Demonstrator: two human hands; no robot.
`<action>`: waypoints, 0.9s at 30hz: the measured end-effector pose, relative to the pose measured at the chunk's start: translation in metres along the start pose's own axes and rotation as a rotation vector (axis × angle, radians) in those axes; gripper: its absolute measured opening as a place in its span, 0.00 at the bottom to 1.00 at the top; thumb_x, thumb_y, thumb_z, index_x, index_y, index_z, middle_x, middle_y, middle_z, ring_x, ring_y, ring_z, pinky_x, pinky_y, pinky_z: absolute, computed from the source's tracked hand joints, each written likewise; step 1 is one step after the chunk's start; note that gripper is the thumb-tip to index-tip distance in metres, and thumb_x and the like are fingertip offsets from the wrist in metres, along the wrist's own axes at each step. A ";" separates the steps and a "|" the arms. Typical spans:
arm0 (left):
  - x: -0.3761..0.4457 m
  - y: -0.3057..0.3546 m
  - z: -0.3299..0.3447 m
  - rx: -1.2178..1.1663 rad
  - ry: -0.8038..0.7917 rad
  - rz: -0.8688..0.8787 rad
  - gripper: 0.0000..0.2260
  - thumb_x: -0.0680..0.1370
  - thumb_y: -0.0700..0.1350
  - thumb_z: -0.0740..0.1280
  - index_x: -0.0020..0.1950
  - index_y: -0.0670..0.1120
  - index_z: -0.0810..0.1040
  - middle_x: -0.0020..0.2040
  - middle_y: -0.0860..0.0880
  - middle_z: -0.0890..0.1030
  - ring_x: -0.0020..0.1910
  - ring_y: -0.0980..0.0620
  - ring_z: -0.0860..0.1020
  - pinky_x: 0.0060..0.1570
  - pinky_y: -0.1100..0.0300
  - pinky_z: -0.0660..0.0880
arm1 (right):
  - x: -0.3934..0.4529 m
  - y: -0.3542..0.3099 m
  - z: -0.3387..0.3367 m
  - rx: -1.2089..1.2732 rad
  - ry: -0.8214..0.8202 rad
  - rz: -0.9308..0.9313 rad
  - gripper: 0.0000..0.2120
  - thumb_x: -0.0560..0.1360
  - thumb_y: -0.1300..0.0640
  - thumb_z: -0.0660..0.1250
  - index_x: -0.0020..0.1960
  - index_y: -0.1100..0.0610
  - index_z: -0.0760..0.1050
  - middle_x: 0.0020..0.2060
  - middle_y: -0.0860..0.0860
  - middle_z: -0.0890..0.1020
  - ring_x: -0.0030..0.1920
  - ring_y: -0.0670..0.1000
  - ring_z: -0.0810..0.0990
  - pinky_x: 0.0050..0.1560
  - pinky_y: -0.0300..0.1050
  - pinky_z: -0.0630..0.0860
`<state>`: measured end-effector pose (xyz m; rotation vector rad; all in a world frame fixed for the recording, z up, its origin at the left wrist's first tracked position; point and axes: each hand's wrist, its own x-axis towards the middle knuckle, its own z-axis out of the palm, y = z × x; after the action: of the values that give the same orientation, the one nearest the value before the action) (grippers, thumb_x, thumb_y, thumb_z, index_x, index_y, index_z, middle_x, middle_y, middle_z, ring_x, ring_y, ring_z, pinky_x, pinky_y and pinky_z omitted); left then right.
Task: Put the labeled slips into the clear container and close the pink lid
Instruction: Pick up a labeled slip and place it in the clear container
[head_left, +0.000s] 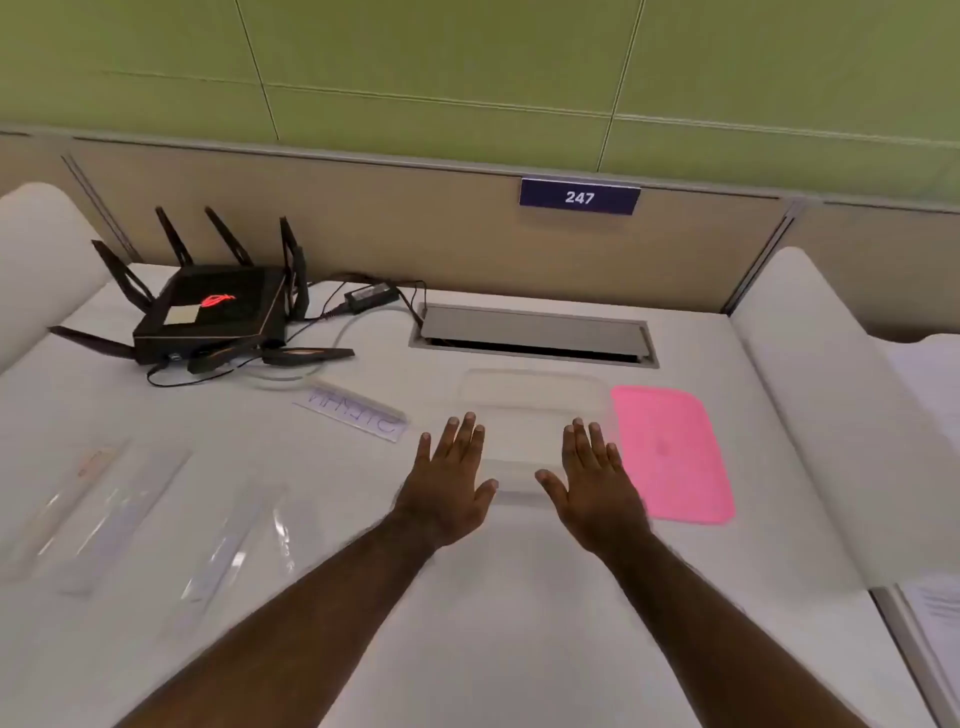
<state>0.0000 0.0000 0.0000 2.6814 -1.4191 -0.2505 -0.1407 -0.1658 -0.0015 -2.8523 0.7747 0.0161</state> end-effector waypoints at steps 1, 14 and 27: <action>-0.001 0.001 0.003 0.020 -0.004 0.003 0.32 0.80 0.59 0.47 0.79 0.46 0.42 0.80 0.47 0.39 0.79 0.47 0.40 0.75 0.45 0.40 | -0.002 -0.001 0.003 0.002 -0.007 0.002 0.41 0.75 0.33 0.35 0.79 0.58 0.41 0.78 0.53 0.42 0.77 0.53 0.37 0.74 0.47 0.38; -0.007 0.004 0.014 0.003 -0.049 -0.019 0.33 0.81 0.59 0.50 0.79 0.46 0.41 0.79 0.47 0.37 0.79 0.46 0.40 0.76 0.43 0.44 | -0.008 0.001 0.025 0.028 0.000 0.018 0.41 0.75 0.31 0.36 0.79 0.56 0.39 0.78 0.52 0.42 0.77 0.54 0.36 0.75 0.49 0.39; -0.012 0.005 0.018 0.022 -0.033 -0.033 0.33 0.81 0.59 0.50 0.79 0.46 0.42 0.80 0.46 0.38 0.79 0.46 0.40 0.75 0.44 0.42 | -0.014 0.000 0.021 -0.019 -0.016 0.001 0.42 0.74 0.32 0.33 0.79 0.57 0.40 0.78 0.53 0.43 0.77 0.54 0.37 0.76 0.51 0.39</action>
<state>-0.0141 0.0073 -0.0160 2.7324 -1.3958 -0.2845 -0.1523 -0.1553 -0.0218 -2.8660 0.7764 0.0471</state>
